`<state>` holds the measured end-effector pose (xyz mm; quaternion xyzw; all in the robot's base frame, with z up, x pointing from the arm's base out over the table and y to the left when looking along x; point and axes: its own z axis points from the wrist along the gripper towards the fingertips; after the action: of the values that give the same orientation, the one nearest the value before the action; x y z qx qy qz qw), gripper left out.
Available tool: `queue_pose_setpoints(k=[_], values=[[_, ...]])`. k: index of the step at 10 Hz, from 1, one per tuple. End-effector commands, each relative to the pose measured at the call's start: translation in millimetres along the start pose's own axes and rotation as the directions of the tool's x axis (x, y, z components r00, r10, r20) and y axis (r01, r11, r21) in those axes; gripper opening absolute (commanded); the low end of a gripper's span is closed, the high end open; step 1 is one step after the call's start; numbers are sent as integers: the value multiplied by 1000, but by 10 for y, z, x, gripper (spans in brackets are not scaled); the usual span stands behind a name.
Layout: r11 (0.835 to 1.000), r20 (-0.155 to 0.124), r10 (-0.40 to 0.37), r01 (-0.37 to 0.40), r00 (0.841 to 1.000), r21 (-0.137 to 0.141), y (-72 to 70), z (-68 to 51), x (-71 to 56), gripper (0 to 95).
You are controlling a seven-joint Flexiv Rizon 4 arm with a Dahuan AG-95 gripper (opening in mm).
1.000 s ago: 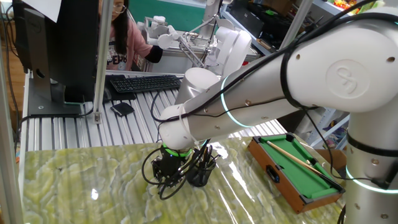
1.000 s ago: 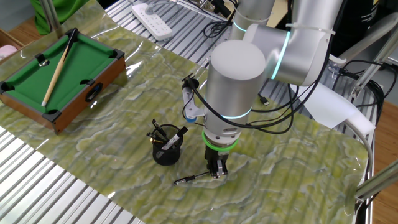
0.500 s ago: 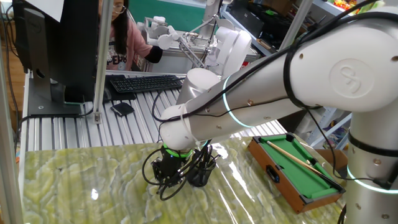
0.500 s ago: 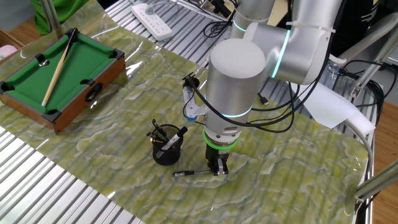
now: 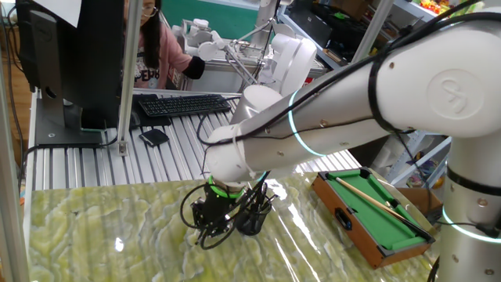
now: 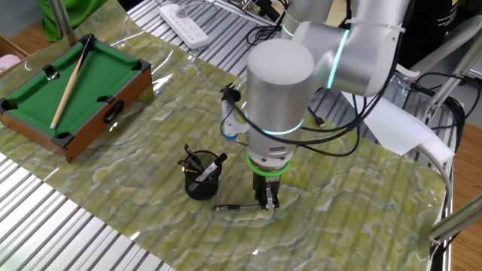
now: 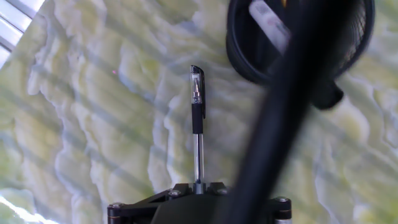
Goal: Put the pen into the pen holder
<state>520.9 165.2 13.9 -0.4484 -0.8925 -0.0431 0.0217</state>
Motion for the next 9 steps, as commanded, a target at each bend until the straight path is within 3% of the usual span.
queue_pose_setpoints(k=[1, 5, 7, 9], values=[[1000, -4, -6, 6, 1000, 6, -27, -83, 16, 0], [1000, -14, -3, 3, 1000, 21, -61, -315, 56, 0], [998, -37, 22, -20, 999, 53, -13, -448, 131, 0], [997, -46, 38, -35, 998, 64, 19, -553, 145, 0]])
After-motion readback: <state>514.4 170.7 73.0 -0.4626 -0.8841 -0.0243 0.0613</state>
